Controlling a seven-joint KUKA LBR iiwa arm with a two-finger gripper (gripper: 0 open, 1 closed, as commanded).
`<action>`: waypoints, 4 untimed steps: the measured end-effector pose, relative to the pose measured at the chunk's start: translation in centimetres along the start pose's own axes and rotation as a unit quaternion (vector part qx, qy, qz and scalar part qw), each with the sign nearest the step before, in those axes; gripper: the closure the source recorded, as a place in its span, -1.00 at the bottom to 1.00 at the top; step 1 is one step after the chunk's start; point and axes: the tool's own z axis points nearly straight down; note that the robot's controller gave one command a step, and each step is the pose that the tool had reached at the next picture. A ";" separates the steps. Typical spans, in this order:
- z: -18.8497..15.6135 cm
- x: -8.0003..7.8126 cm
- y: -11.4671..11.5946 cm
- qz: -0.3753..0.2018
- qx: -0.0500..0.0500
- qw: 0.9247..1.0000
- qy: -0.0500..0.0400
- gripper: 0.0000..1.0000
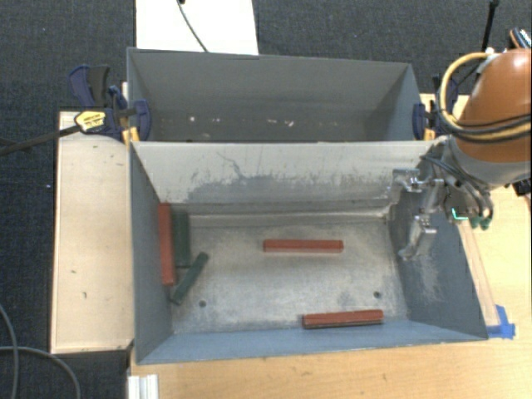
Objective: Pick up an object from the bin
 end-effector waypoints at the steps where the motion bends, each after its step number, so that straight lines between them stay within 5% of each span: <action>1: 14.3 -3.0 6.4 -0.121 0.000 0.993 -0.001 -1.00; 2: 17.7 -4.6 7.3 -0.137 0.001 0.991 -0.003 -1.00; 3: 17.5 -4.6 7.2 -0.138 0.001 0.990 -0.004 1.00; 4: 3.0 -5.0 10.1 -0.113 0.001 0.994 -0.008 1.00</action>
Offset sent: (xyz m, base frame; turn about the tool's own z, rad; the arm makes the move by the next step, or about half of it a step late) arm 0.0302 0.0628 -0.1402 -0.2439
